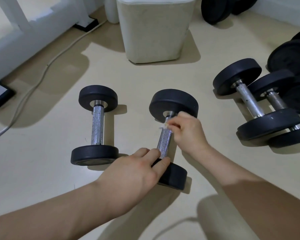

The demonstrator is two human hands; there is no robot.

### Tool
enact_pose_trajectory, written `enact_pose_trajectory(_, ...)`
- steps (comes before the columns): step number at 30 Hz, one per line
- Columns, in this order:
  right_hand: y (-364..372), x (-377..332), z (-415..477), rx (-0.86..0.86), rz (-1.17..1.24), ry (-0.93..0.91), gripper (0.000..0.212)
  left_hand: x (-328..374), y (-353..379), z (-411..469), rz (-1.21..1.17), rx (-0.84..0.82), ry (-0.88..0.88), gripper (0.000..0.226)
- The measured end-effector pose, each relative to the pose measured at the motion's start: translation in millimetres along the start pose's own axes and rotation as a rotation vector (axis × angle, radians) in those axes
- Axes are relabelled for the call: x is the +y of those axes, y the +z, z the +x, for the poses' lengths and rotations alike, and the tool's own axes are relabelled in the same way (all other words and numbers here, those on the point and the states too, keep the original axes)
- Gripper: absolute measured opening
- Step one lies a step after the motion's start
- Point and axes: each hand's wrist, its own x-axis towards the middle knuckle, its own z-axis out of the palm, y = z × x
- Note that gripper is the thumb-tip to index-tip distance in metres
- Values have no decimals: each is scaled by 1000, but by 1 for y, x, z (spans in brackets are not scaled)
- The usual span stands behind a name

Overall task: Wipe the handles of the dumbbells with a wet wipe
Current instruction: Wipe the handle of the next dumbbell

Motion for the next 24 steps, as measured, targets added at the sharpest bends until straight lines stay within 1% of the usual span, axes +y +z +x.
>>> enact_pose_trajectory(3, 2, -11, -29, -242, 68, -75, 10, -2, 2, -2, 43, 4, -8, 82)
enact_pose_trajectory(4, 1, -10, -24, -260, 61, -91, 9, -1, 2, -1, 48, -4, -16, 81)
enact_pose_trajectory(5, 2, -6, -11, -202, 42, -93, 7, 0, 1, -1, 50, -17, -25, 79)
enact_pose_trajectory(7, 4, 1, 14, -4, -2, -24, 8, 1, 0, -1, 53, -56, -42, 76)
enact_pose_trajectory(8, 5, 2, 16, 52, -3, 15, 9, 0, -1, -1, 59, -69, -42, 76)
enact_pose_trajectory(9, 7, 1, 8, 63, 17, 28, 10, -1, -1, -1, 72, -78, -40, 76)
enact_pose_trajectory(10, 8, -1, -5, 8, 47, 12, 12, -3, -1, -1, 89, -83, -35, 78)
enact_pose_trajectory(11, 8, -4, -19, -82, 82, -9, 14, -4, -2, 0, 102, -95, -28, 80)
enact_pose_trajectory(12, 6, -8, -28, -178, 116, -17, 14, -6, -2, 1, 112, -106, -18, 80)
enact_pose_trajectory(13, 5, -9, -28, -229, 133, -13, 13, -7, -2, 3, 120, -120, -12, 77)
enact_pose_trajectory(14, 5, -7, -19, -198, 139, -4, 12, -6, -6, 7, 122, -134, 0, 73)
enact_pose_trajectory(16, 7, -4, 8, -12, 139, 55, 9, -1, -15, 17, 145, -180, 40, 66)
enact_pose_trajectory(17, 8, -6, 13, 55, 154, 92, 8, 2, -14, 22, 162, -162, 68, 63)
enact_pose_trajectory(18, 10, -8, 11, 67, 193, 125, 7, 6, -9, 27, 184, -126, 99, 61)
enact_pose_trajectory(20, 13, -12, -10, -50, 298, 210, 9, 14, -7, 40, 242, -144, 168, 56)
enact_pose_trajectory(22, 11, -14, -28, -156, 397, 305, 16, 19, -12, 48, 316, -187, 269, 48)
enact_pose_trajectory(24, 8, -10, -29, -149, 466, 357, 22, 19, -17, 50, 381, -244, 346, 43)
